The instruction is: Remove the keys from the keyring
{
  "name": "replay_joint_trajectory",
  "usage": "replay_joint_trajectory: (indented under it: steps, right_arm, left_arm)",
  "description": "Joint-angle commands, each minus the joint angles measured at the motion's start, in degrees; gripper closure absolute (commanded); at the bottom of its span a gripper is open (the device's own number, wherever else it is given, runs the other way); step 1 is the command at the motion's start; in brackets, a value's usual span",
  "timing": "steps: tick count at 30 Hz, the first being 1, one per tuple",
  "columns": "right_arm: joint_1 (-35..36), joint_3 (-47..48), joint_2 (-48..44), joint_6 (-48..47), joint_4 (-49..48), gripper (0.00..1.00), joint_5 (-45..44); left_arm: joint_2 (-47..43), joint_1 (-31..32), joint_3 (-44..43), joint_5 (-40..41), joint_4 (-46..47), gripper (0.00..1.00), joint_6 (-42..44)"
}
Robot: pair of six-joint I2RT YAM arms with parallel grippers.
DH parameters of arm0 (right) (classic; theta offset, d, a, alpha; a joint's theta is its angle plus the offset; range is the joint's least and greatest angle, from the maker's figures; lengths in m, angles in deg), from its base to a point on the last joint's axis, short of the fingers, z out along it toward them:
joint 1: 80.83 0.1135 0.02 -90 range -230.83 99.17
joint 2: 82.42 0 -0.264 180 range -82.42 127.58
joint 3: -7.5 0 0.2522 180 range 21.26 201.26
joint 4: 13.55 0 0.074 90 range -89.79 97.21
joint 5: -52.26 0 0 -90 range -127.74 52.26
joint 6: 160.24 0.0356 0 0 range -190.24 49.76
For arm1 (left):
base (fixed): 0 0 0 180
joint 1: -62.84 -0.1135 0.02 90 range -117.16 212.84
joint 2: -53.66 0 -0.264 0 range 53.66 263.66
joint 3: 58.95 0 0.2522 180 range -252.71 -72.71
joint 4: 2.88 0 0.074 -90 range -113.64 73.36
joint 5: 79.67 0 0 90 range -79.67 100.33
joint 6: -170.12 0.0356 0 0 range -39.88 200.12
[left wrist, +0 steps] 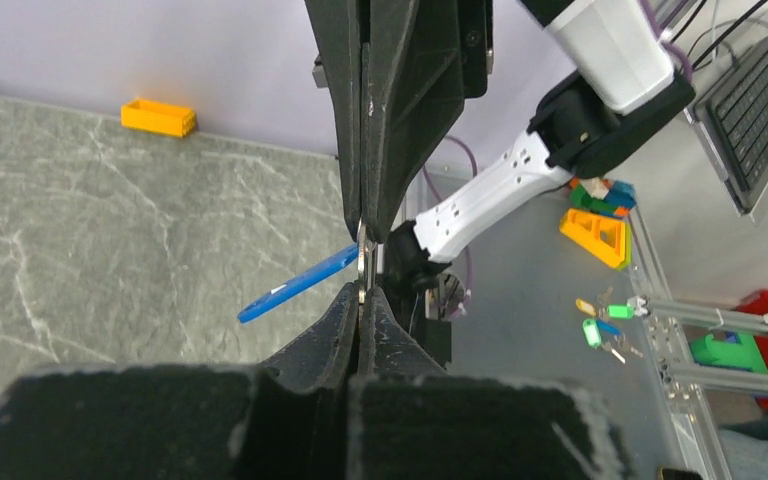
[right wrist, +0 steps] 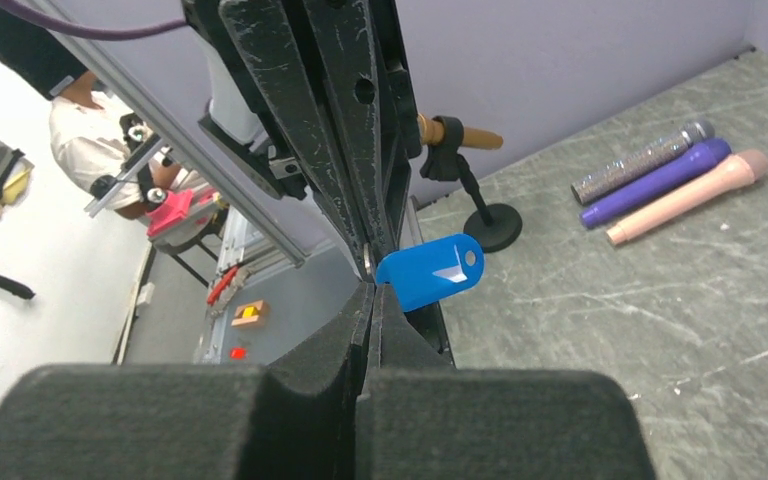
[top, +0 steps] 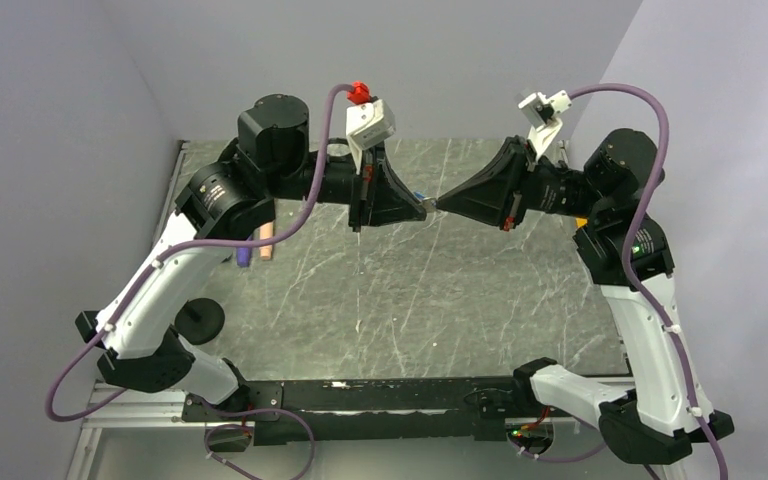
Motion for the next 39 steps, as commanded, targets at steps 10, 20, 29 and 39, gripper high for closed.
replay_joint_trajectory:
  steps: [10,20,29,39]
  right_arm:
    - [10.2,0.0,1.8,-14.5,27.7,1.0,-3.8]
    - [10.6,-2.9,0.7,-16.7,30.0,1.0,-6.9]
    - [10.7,-3.8,-0.7,-17.2,29.9,1.0,-15.0]
    - [10.6,-7.8,-3.3,-14.0,26.4,1.0,-22.7]
  left_arm:
    - [2.4,-2.0,-4.9,4.1,4.4,1.0,4.3]
    - [0.5,-2.7,-2.3,9.6,4.4,1.0,5.9]
    - [-6.6,-2.9,12.3,25.9,16.9,1.0,1.8]
    - [-15.6,-5.5,35.4,43.3,26.5,1.0,-13.8]
